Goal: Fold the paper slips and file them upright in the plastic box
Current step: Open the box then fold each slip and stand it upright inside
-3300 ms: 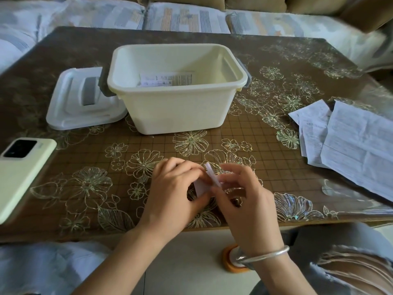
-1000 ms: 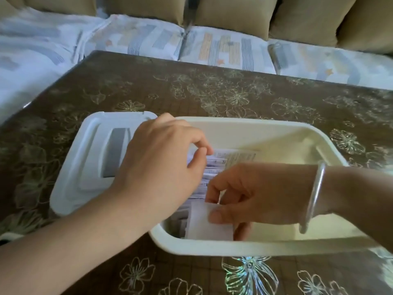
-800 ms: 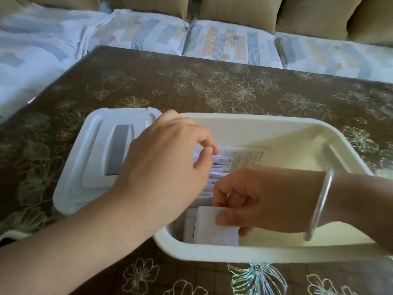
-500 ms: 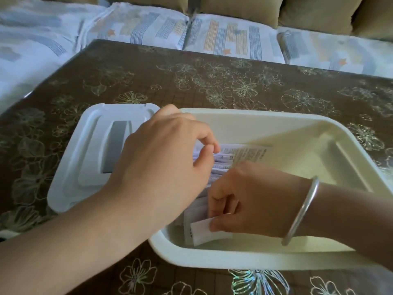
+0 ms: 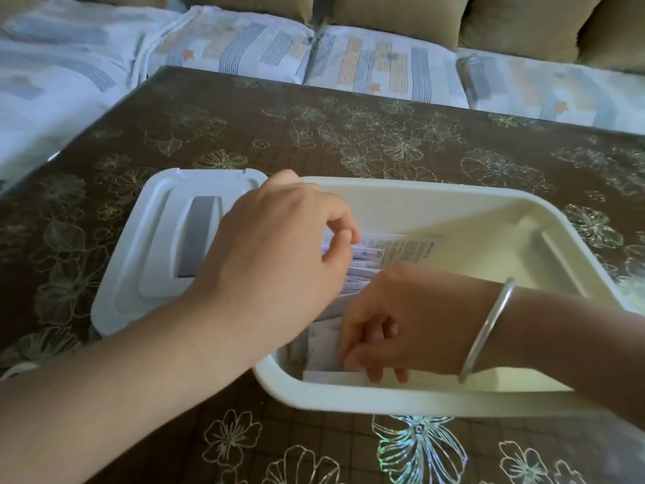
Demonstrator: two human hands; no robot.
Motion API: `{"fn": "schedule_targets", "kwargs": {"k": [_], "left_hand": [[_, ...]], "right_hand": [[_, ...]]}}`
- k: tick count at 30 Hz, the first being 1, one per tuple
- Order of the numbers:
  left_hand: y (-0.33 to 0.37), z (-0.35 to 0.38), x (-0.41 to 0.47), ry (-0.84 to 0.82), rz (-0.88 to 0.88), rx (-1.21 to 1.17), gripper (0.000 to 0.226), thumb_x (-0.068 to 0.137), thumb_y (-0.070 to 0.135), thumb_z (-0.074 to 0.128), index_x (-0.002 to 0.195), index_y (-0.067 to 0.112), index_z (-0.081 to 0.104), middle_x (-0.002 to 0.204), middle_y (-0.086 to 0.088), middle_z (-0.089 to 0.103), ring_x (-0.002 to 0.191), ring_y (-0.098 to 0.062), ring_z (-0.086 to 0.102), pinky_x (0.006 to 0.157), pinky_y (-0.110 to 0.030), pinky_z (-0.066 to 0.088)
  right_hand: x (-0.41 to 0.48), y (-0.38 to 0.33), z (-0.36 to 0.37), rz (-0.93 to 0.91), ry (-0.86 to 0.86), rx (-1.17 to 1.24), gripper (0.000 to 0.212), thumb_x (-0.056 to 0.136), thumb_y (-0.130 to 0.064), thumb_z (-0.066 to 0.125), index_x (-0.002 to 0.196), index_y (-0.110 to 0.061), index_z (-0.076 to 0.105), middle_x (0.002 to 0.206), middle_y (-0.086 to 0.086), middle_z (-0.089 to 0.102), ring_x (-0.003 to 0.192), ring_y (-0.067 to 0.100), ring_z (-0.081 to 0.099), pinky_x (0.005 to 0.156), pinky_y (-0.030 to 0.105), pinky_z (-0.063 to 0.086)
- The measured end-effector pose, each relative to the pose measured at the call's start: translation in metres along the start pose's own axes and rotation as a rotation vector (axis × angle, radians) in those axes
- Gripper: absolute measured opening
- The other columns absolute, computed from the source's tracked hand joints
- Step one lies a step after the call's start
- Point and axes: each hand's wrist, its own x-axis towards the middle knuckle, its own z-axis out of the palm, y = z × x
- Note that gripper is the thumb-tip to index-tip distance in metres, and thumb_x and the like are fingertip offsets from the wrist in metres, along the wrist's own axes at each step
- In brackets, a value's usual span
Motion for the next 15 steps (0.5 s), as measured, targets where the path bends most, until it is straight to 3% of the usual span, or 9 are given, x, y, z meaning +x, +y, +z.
{"fn": "schedule_targets", "kwargs": {"k": [2, 4, 6, 9, 13, 15], "left_hand": [[0.001, -0.002, 0.000, 0.036, 0.042, -0.008, 0.026, 0.081, 0.029, 0.048, 0.078, 0.029, 0.074, 0.075, 0.012, 0.068, 0.087, -0.016, 0.058, 0.083, -0.036, 0.044], [0.002, -0.005, 0.000, 0.103, 0.109, 0.028, 0.023, 0.082, 0.025, 0.052, 0.079, 0.027, 0.074, 0.074, 0.011, 0.069, 0.082, -0.021, 0.061, 0.086, -0.036, 0.042], [0.005, -0.007, 0.001, 0.173, 0.202, 0.095, 0.021, 0.084, 0.021, 0.054, 0.081, 0.023, 0.074, 0.075, 0.008, 0.070, 0.081, -0.023, 0.061, 0.083, -0.035, 0.040], [0.017, -0.009, -0.004, 0.198, 0.277, 0.122, 0.022, 0.087, 0.021, 0.052, 0.084, 0.021, 0.073, 0.077, 0.007, 0.070, 0.076, -0.020, 0.062, 0.076, -0.034, 0.043], [0.029, -0.007, -0.009, 0.051, 0.190, 0.050, 0.021, 0.091, 0.022, 0.055, 0.089, 0.028, 0.076, 0.077, 0.017, 0.068, 0.071, -0.009, 0.062, 0.071, -0.032, 0.052], [0.035, -0.008, -0.013, 0.024, 0.152, 0.057, 0.019, 0.091, 0.022, 0.059, 0.089, 0.031, 0.076, 0.074, 0.021, 0.065, 0.069, -0.006, 0.059, 0.071, -0.031, 0.053]], "right_hand": [[-0.008, 0.002, -0.005, 0.022, 0.034, 0.083, 0.011, 0.089, -0.031, 0.064, 0.085, -0.023, 0.071, 0.061, -0.011, 0.070, 0.048, 0.002, 0.062, 0.067, 0.021, 0.054], [-0.021, 0.004, -0.013, 0.034, 0.175, 0.134, 0.013, 0.088, -0.035, 0.065, 0.085, -0.024, 0.071, 0.049, -0.008, 0.063, 0.040, 0.004, 0.052, 0.054, 0.021, 0.047], [-0.040, 0.006, -0.020, 0.049, 0.315, 0.202, 0.014, 0.085, -0.037, 0.066, 0.082, -0.025, 0.071, 0.041, -0.006, 0.055, 0.038, 0.007, 0.043, 0.050, 0.023, 0.040], [-0.065, 0.002, -0.017, 0.047, 0.323, 0.274, 0.013, 0.083, -0.035, 0.066, 0.080, -0.024, 0.071, 0.041, -0.006, 0.054, 0.037, 0.006, 0.041, 0.051, 0.024, 0.039], [-0.061, 0.002, -0.010, 0.143, 0.363, 0.249, 0.019, 0.090, -0.032, 0.063, 0.087, -0.017, 0.073, 0.063, -0.007, 0.067, 0.056, 0.006, 0.060, 0.055, 0.017, 0.045], [-0.055, -0.002, -0.012, 0.277, 0.280, 0.335, 0.037, 0.098, -0.041, 0.047, 0.094, -0.013, 0.072, 0.084, -0.004, 0.070, 0.078, 0.015, 0.066, 0.068, 0.027, 0.052]]}}
